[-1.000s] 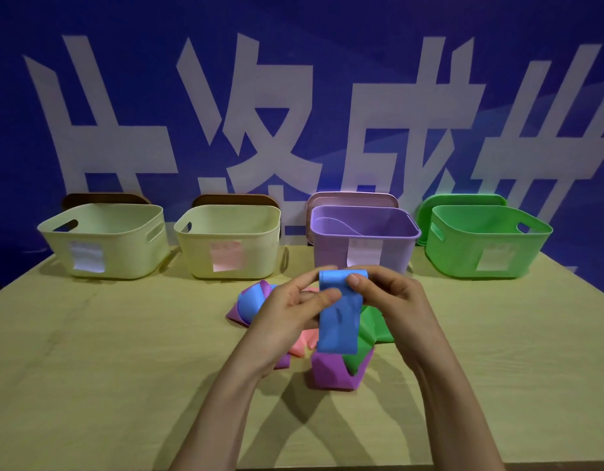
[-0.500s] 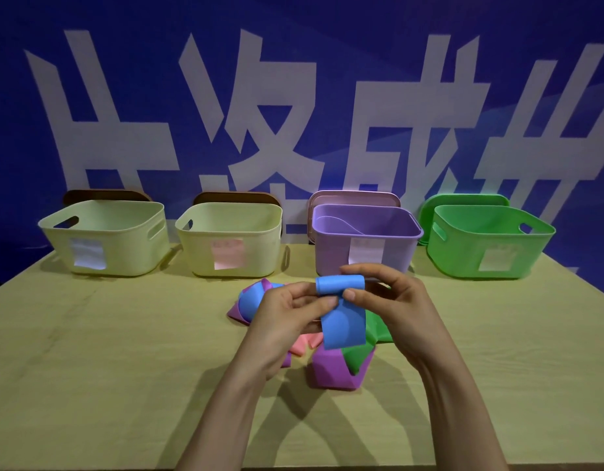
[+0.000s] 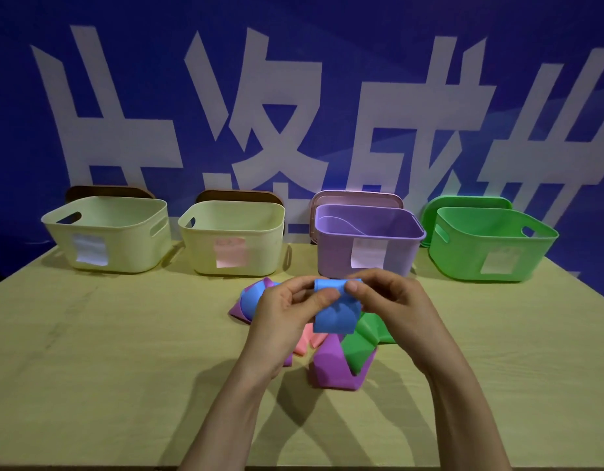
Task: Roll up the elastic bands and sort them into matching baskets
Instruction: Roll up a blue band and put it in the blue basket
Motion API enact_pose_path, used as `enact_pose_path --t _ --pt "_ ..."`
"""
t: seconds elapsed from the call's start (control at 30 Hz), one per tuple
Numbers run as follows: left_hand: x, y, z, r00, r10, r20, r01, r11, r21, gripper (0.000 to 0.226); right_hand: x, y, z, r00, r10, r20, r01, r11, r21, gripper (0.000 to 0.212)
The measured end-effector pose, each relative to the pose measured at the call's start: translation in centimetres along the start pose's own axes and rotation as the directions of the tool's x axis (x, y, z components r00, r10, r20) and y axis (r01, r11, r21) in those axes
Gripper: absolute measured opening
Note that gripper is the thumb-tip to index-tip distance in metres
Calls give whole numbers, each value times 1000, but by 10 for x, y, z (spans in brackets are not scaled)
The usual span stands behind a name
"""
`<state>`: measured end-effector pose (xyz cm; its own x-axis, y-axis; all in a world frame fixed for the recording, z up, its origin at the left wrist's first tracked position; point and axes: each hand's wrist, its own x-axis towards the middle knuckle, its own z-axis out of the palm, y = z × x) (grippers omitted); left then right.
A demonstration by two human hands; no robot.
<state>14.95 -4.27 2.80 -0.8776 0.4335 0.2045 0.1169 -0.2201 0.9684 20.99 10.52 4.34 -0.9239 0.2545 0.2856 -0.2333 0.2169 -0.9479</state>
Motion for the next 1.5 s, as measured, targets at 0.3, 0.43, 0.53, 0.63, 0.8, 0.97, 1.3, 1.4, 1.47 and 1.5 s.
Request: enact_pose_path --t 0.3,0.43,0.53,0.63,0.8,0.97,1.3,1.4,1.47,1.5 --pt "1 1 3 999 -43 -11 41 994 -104 19 5 4 5 998 1 -65 7 992 124 9" --pt "1 0 -1 992 -121 37 125 981 -151 26 5 8 6 997 35 -76 -20 982 185 20" --pt "-1 -2 -2 985 -165 55 170 979 -109 12 4 10 6 996 44 -81 -24 973 230 19" --pt "-2 -4 -1 989 -148 13 148 986 -70 9 3 10 7 997 38 -69 -20 968 252 15" --pt "0 -5 -4 994 -101 -35 101 995 -11 16 1 9 5 1000 14 -22 -8 971 240 20" --pt "-4 0 -5 996 -83 46 83 996 -13 27 1 8 1 999 -37 7 35 980 198 25" --pt "-1 0 -11 998 -58 25 59 997 -44 13 0 10 1 1000 0 27 -3 994 113 32" --pt "1 0 -14 999 -20 43 20 1000 0 14 2 8 3 994 77 77 -78 997 7 24" --pt "0 2 -13 998 3 67 -4 1000 17 16 2 8 6 991 89 96 -88 996 -20 18" --pt "0 4 -12 998 20 65 -21 1000 19 16 3 8 8 993 86 82 -85 996 -10 18"
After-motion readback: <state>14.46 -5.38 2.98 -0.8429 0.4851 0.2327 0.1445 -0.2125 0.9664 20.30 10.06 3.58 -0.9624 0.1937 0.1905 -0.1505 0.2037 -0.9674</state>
